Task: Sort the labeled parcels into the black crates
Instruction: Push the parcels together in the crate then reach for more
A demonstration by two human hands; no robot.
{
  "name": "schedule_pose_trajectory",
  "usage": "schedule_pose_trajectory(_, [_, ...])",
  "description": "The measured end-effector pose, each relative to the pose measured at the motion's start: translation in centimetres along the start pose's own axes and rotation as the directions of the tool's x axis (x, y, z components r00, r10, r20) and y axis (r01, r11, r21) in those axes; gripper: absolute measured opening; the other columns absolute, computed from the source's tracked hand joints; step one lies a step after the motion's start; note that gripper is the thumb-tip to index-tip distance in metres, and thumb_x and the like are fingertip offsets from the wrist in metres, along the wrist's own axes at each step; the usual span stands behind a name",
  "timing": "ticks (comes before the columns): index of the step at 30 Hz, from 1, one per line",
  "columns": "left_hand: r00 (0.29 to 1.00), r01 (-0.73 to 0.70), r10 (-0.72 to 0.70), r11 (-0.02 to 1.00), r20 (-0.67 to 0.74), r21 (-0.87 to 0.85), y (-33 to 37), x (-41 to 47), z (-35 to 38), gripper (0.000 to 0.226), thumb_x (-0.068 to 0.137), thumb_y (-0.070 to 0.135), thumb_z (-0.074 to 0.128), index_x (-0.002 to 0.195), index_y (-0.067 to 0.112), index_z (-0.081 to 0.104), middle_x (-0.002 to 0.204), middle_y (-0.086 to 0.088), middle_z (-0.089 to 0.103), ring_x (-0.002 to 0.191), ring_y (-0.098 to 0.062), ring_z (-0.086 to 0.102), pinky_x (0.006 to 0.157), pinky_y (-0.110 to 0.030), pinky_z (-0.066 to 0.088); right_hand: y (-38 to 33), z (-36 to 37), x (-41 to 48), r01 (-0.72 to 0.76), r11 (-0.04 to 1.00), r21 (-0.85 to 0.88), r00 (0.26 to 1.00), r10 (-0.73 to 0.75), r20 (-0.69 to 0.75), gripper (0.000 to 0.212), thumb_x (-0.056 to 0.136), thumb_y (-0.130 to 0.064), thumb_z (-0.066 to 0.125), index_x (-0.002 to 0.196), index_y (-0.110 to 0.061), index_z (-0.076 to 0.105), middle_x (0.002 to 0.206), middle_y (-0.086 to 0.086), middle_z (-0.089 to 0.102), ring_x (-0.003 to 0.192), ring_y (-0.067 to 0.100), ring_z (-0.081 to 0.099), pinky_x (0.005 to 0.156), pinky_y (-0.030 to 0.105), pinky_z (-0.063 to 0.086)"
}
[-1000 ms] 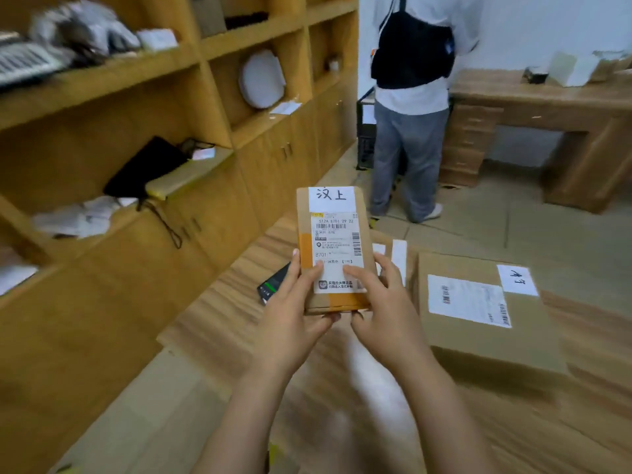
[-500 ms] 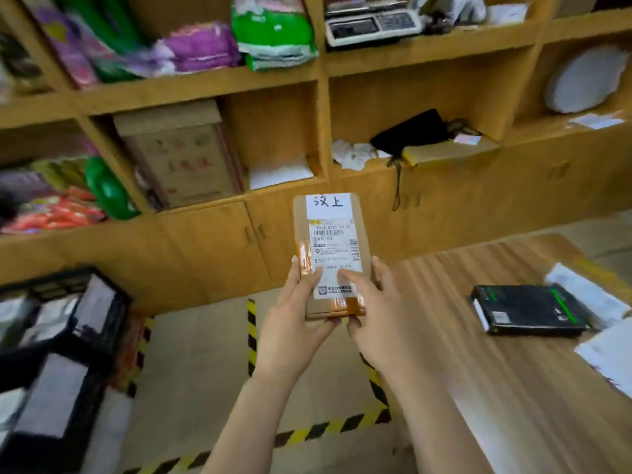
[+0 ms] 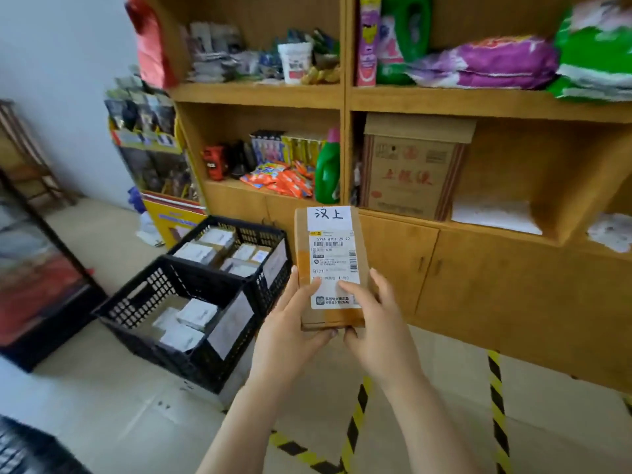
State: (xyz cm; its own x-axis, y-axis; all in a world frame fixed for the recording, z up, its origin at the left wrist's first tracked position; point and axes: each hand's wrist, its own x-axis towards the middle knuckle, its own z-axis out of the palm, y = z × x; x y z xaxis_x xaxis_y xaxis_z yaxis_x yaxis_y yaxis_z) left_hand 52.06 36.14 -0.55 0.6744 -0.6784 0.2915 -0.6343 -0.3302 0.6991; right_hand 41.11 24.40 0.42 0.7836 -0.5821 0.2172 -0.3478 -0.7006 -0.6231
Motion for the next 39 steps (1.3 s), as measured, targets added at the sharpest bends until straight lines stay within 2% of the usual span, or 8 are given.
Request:
schedule_pose_trajectory(6, [0.991,0.087,-0.089,0.996,-0.096,-0.018,-5.8,3.3,-2.7,0.077,0.075,0.032,0.081,0.138,0.044,0.04,0.153,0.035,0.008,0.126,-0.005,0.049,0.094,-0.031,0.052,-2.4,4.9,6.8,0.095,0.995,0.017,0.988,-0.096,0.117,0.068,0.088,-0.02,0.069,0.143,-0.041,0.036,0.16,-0.006,0.004,0.145,0.018,0.023,0.11,0.031,0.038])
schedule_pose_trajectory(9, [0.984,0.132,-0.131,0.991,-0.121,-0.006,-8.3,5.6,-2.7,0.075,0.076,0.034,0.08,0.137,0.047,0.038,0.147,0.042,0.0,0.127,0.003,0.041,0.098,-0.021,0.045,-2.4,6.9,10.5,0.12,0.992,0.037,0.978,-0.124,0.166,0.069,0.088,-0.018,0.069,0.143,-0.041,0.036,0.16,-0.006,0.005,0.145,0.016,0.022,0.109,0.029,0.039])
schedule_pose_trajectory(11, [0.978,0.16,-0.159,0.987,-0.132,-0.002,-10.1,7.6,-2.4,0.076,0.076,0.038,0.079,0.139,0.047,0.037,0.147,0.044,-0.004,0.13,0.002,0.039,0.101,-0.024,0.044,-2.2,8.2,13.3,0.139,0.989,0.055,0.968,-0.147,0.203,0.069,0.088,-0.019,0.069,0.144,-0.041,0.036,0.16,-0.007,0.004,0.146,0.017,0.021,0.109,0.029,0.039])
schedule_pose_trajectory(16, [0.94,0.251,-0.239,0.968,-0.242,0.02,-13.2,15.4,-1.3,0.079,0.074,0.037,0.082,0.142,0.036,0.041,0.155,0.029,0.006,0.131,-0.004,0.042,0.103,-0.025,0.043,-1.4,10.0,23.0,0.217,0.971,0.096,0.928,-0.236,0.288,0.066,0.09,-0.019,0.067,0.145,-0.037,0.036,0.16,-0.006,0.006,0.146,0.016,0.019,0.11,0.03,0.035])
schedule_pose_trajectory(21, [0.878,0.375,-0.347,0.927,-0.33,0.025,-14.6,23.7,-0.6,0.079,0.074,0.034,0.08,0.142,0.037,0.039,0.161,0.017,0.01,0.129,-0.014,0.047,0.098,-0.039,0.049,-0.6,10.9,33.6,0.291,0.949,0.125,0.881,-0.316,0.353,0.067,0.086,-0.013,0.068,0.142,-0.038,0.04,0.16,-0.007,0.008,0.144,0.019,0.026,0.111,0.037,0.039])
schedule_pose_trajectory(27, [0.848,0.412,-0.38,0.911,-0.369,0.009,-17.4,30.2,-0.5,0.081,0.072,0.045,0.078,0.143,0.036,0.04,0.16,0.022,0.008,0.129,-0.01,0.048,0.1,-0.037,0.049,0.5,14.2,42.9,0.327,0.923,0.204,0.821,-0.384,0.423,0.071,0.083,-0.01,0.07,0.141,-0.039,0.041,0.157,-0.015,0.009,0.144,0.017,0.025,0.106,0.038,0.046])
schedule_pose_trajectory(32, [0.815,0.478,-0.426,0.878,-0.392,0.04,-20.7,34.8,-1.0,0.08,0.076,0.035,0.08,0.145,0.038,0.038,0.159,0.024,0.006,0.127,-0.005,0.048,0.101,-0.022,0.044,0.5,18.3,48.9,0.319,0.917,0.239,0.783,-0.397,0.479,0.077,0.083,-0.007,0.068,0.145,-0.042,0.037,0.161,-0.007,0.007,0.146,0.022,0.023,0.108,0.043,0.043])
schedule_pose_trajectory(39, [0.784,0.521,-0.443,0.85,-0.434,0.073,-28.1,42.0,-4.2,0.079,0.074,0.039,0.081,0.143,0.036,0.042,0.158,0.018,0.014,0.126,-0.008,0.051,0.1,-0.024,0.045,-2.9,24.8,57.8,0.333,0.915,0.229,0.747,-0.404,0.527,0.076,0.083,-0.005,0.066,0.144,-0.041,0.038,0.162,-0.004,0.009,0.145,0.022,0.024,0.11,0.042,0.04])
